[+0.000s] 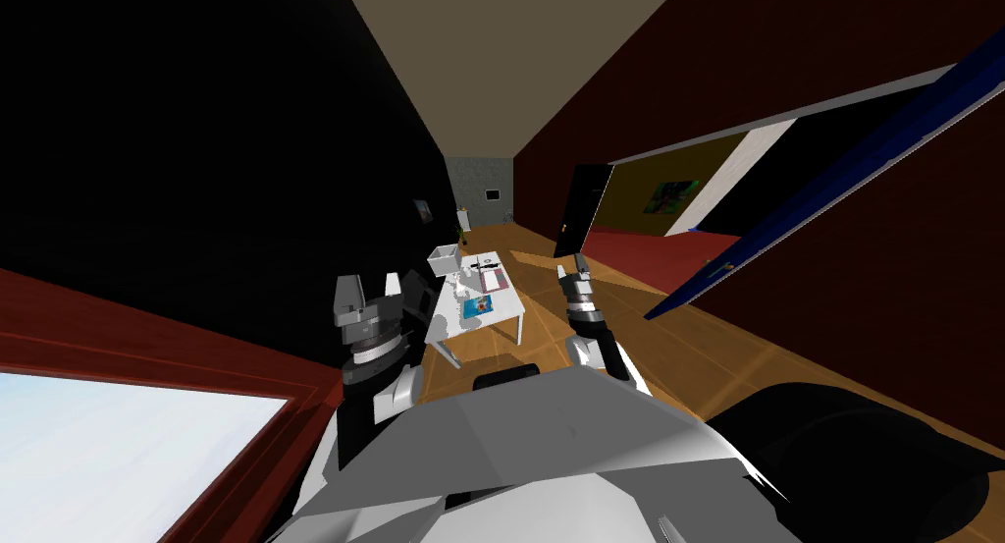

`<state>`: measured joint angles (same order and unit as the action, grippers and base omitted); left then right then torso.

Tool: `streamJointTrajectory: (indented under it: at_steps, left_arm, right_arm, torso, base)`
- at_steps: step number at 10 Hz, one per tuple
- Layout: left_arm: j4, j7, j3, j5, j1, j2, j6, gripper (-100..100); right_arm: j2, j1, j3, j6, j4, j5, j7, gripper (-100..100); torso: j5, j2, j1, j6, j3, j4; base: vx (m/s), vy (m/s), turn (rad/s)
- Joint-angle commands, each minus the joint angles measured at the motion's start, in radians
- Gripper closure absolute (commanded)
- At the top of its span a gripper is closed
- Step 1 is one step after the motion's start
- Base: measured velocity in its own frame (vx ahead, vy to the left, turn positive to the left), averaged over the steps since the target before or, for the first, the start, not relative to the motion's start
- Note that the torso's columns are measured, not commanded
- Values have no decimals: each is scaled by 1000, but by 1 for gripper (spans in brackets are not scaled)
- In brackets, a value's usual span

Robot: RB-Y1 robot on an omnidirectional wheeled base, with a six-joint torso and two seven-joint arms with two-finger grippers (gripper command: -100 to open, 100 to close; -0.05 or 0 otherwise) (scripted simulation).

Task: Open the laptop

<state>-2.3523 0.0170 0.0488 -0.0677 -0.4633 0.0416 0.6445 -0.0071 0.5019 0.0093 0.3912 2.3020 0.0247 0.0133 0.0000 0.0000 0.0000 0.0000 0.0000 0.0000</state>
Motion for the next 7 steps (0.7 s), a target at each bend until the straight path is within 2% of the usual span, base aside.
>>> streamJointTrajectory:
  at_steps: [1,7]
  left_arm:
    - [0,0,0,0,0,0,0,0]
    - [0,0,0,0,0,0,0,0]
  right_arm:
    - [0,0,0,0,0,0,0,0]
    - [0,0,0,0,0,0,0,0]
  torso:
    - [0,40,0,0,-82,41]
    - [0,470,0,0,-939,470]
  base:
    - [0,0,0]
    - [0,0,0]
